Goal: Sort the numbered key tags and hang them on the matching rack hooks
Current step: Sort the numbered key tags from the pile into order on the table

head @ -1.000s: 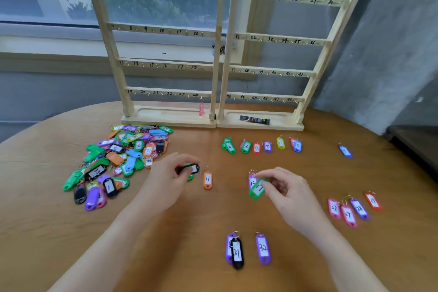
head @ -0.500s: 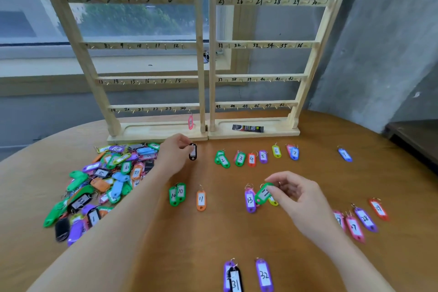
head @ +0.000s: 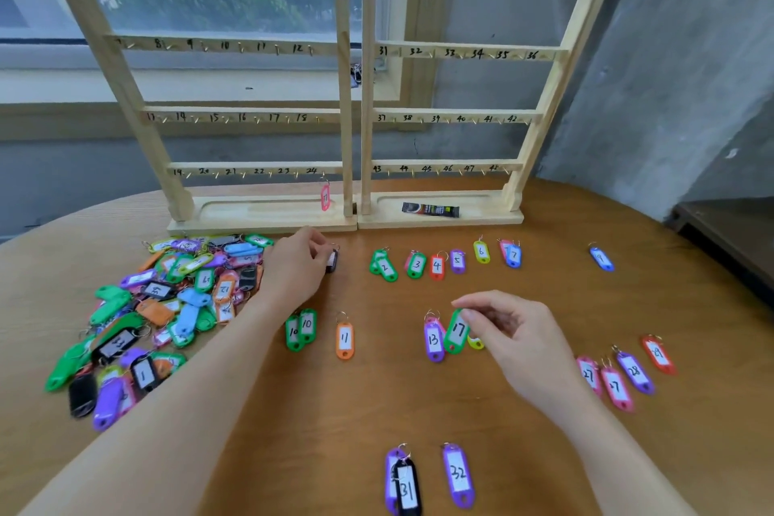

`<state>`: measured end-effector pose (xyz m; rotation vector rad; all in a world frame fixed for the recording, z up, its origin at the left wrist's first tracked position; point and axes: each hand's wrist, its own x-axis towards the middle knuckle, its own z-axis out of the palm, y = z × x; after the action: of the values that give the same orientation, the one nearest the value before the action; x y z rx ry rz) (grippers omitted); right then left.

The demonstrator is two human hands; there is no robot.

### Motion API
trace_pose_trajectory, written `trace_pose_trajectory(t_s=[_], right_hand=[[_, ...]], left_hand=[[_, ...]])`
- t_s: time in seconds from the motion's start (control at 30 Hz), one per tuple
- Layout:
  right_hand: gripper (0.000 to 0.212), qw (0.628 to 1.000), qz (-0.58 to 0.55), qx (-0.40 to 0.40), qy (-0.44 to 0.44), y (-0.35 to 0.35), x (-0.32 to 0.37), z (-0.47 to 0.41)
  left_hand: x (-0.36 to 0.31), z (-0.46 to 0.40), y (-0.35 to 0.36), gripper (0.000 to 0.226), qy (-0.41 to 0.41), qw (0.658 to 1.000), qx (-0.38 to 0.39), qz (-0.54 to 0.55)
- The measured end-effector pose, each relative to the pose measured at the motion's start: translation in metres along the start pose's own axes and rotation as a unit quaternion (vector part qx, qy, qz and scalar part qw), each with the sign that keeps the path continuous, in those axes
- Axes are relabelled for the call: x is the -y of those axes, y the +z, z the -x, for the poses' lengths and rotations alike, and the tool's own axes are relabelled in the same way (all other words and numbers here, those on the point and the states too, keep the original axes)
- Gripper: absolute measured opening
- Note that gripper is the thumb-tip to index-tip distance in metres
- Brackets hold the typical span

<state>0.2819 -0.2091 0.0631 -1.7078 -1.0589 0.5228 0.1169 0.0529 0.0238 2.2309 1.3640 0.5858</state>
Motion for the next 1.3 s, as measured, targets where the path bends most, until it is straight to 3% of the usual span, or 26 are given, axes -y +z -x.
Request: trace_pose_trajectory(t_s=[0.53, 0.83, 1.3], right_hand=[[0.024, 0.997, 0.060, 0.035, 0.023, -0.039, -0.006, 0.048], [0.025, 0.995, 0.092, 0.030, 0.030, -0.042, -0.021, 0.049], [0.020, 0.972, 0.217, -0.022, 0.092, -0.111, -0.064, -0.032]], left_hand=[[-0.052, 0.078, -0.022, 0.007, 0.087, 0.975, -0.006, 0.204], [-0.041, 0.132, -0.014, 0.014, 0.102, 0.977, 0.010, 0.187], [-0.056, 0.172, 0.025, 0.012, 0.212, 0.974, 0.034, 0.066]])
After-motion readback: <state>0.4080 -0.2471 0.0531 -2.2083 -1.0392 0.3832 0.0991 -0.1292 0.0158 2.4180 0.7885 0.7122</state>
